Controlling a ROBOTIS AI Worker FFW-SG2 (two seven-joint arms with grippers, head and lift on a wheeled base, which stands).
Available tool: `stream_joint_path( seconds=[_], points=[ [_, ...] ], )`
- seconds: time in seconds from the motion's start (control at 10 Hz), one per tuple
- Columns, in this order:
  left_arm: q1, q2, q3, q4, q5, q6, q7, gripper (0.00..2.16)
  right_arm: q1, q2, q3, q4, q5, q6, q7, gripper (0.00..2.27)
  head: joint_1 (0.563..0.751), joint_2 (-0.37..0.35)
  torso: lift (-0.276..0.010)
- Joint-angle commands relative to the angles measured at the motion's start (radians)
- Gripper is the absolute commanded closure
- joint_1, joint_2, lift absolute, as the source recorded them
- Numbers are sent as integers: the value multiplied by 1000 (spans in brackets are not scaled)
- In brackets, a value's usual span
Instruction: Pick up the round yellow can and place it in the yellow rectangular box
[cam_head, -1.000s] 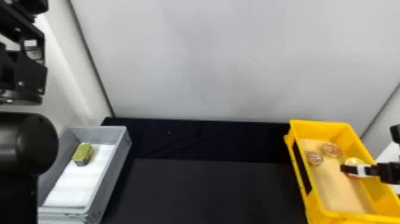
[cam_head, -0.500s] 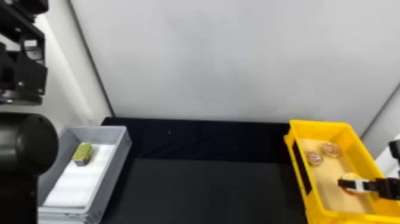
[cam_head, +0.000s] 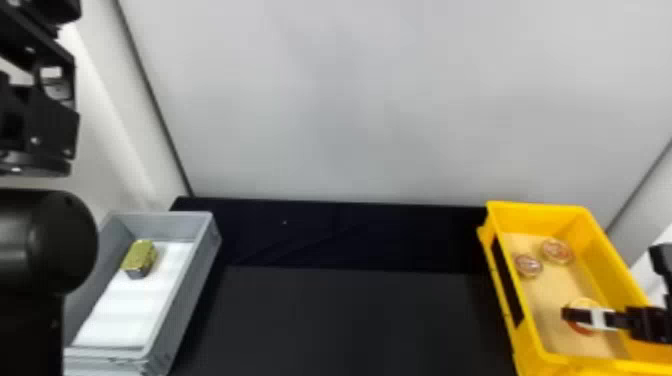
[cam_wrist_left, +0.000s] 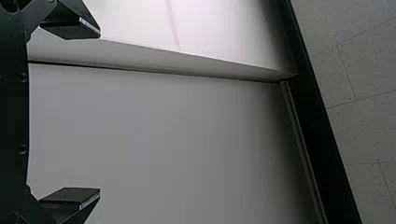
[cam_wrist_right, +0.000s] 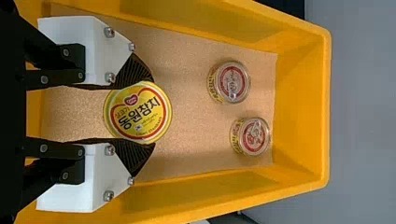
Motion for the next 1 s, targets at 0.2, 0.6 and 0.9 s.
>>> stream_joint_path(
  seconds=[0.2, 0.6, 0.9],
  points=[
    [1, 0, 2, 0, 0, 0, 0, 90, 1, -2, -1, -2, -49, 6, -23, 82, 663, 54, -2],
    [0, 0, 2, 0, 0, 0, -2, 90, 3, -3, -1, -25, -65, 5, -26, 28, 663, 54, -2],
    [4, -1, 6, 0, 0, 0, -2, 90, 23, 3, 16, -321, -106, 21, -107, 32, 663, 54, -2]
  ],
)
